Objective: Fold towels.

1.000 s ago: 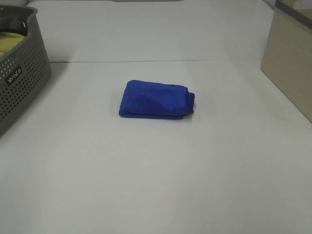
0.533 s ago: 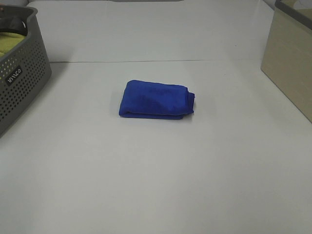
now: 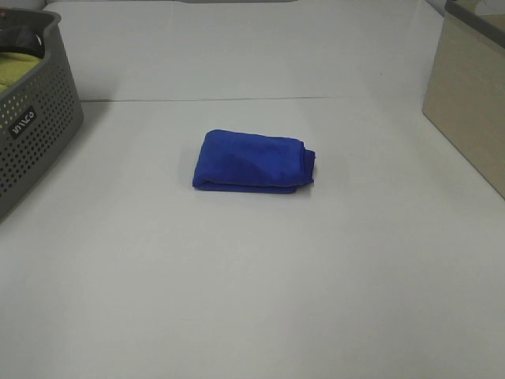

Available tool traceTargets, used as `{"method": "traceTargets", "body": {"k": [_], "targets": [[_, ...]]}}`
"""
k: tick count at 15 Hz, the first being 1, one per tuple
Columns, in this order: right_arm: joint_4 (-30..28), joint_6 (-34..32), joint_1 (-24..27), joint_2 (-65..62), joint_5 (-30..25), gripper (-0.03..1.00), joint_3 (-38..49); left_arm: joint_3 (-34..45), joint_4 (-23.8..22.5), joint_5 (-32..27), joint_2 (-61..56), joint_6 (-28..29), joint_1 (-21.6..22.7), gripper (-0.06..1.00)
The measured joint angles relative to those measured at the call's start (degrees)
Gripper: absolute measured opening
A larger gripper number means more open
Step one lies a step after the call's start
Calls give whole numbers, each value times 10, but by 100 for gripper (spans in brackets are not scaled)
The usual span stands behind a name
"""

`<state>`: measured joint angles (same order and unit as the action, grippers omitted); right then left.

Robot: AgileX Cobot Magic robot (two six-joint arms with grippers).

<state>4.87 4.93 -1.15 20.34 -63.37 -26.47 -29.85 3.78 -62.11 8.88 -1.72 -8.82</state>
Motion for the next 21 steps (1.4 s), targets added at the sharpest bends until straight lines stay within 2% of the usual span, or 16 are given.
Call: {"method": "traceTargets", "body": {"k": [2, 4, 9, 21], "targets": [[0, 1, 18, -44, 0, 76, 1, 0, 0, 0, 0, 0, 49, 62], [1, 1, 19, -99, 0, 76, 1, 0, 0, 1, -2, 0, 69, 62], [2, 1, 19, -203, -1, 76, 1, 0, 0, 1, -91, 0, 70, 62], [3, 1, 19, -205, -1, 76, 1, 0, 0, 1, -92, 0, 70, 62]]}}
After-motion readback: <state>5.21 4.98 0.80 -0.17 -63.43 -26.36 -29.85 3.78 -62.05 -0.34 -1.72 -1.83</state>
